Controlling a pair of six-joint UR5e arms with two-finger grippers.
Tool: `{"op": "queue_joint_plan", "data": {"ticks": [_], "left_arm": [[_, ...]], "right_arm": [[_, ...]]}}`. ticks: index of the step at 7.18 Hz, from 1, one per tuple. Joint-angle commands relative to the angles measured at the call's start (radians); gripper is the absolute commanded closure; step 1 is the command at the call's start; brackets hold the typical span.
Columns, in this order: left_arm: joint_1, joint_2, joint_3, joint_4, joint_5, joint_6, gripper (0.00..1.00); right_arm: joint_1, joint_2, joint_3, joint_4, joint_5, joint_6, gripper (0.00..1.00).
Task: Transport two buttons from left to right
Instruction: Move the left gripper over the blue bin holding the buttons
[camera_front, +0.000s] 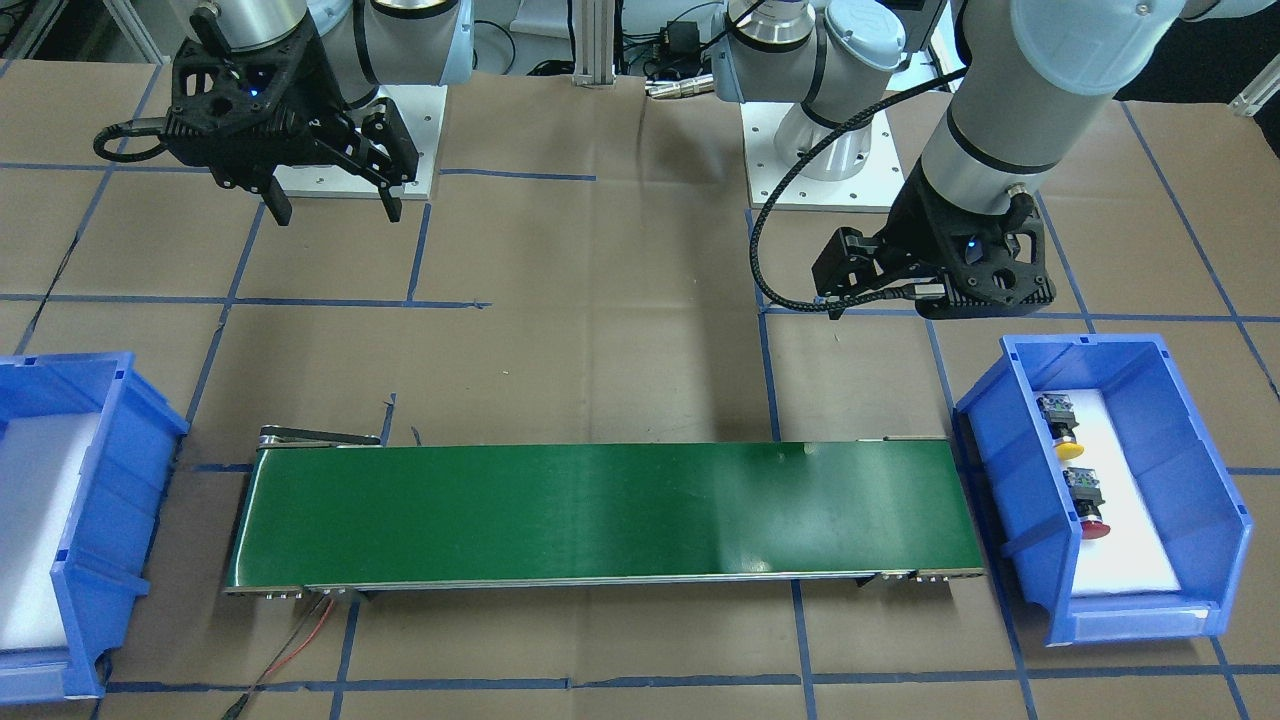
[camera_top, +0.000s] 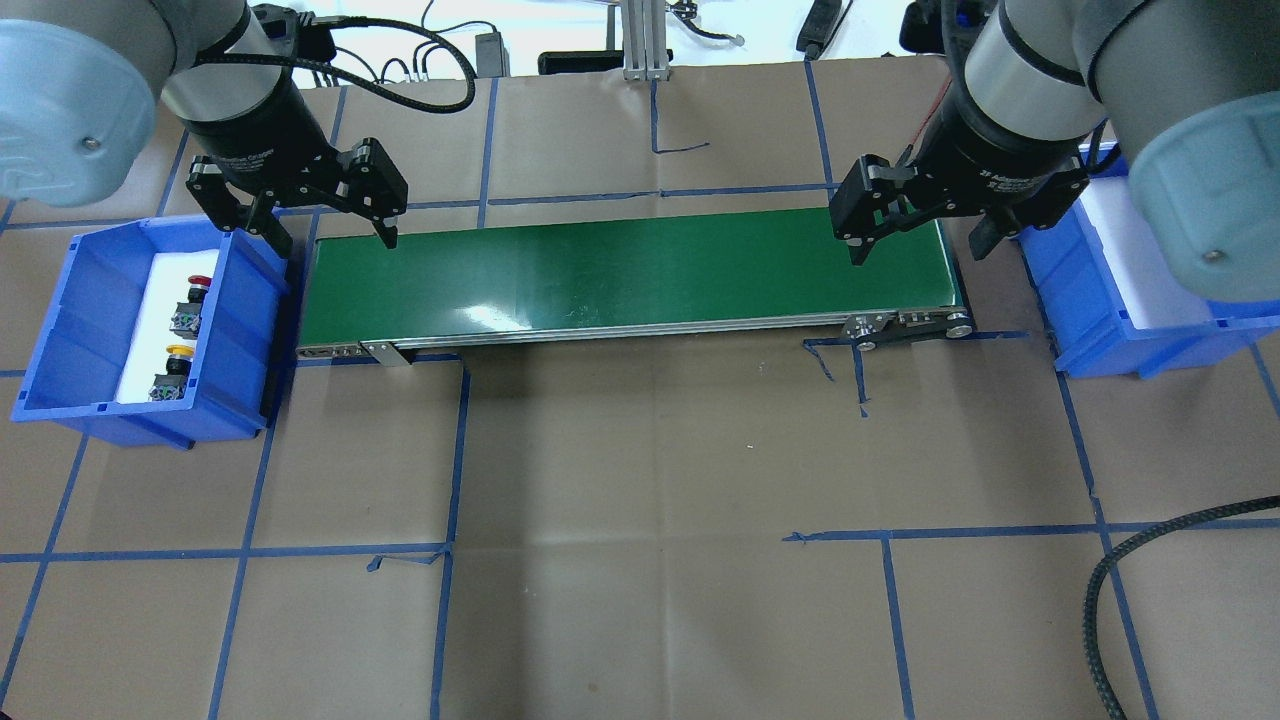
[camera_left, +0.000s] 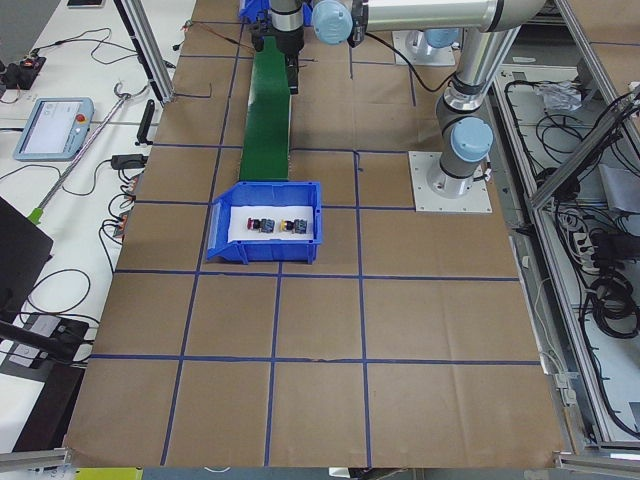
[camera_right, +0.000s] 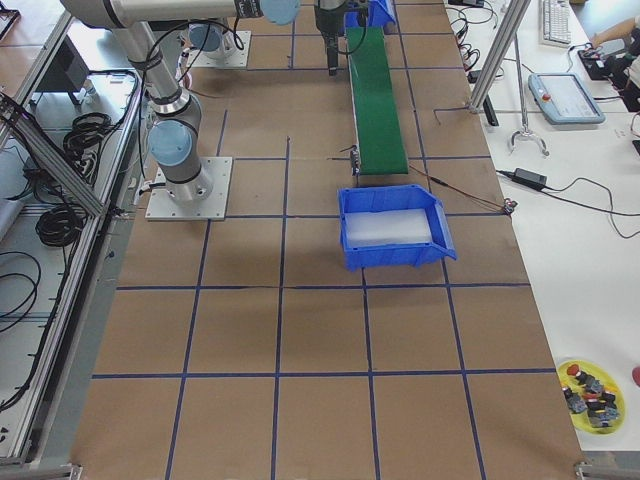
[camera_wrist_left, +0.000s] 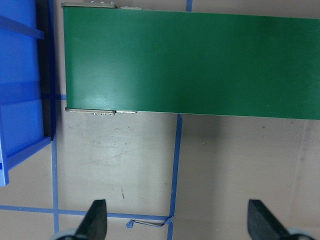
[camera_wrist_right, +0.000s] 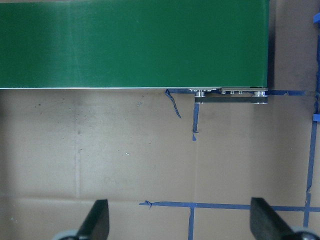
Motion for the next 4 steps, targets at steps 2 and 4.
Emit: {"op": "queue_joint_plan", "data": {"ticks": [2, 4], "left_arm": [[0.002, 0.012, -0.002, -0.002, 0.001, 0.012, 0.00], [0.003, 0.012, -0.003, -0.002, 0.001, 0.012, 0.00]], "right_arm": [[0.000, -0.007, -0.001, 0.004, 0.000, 0.004, 0.00], [0.000, -0.003, 0.001, -0.001, 0.000, -0.001, 0.00]]}}
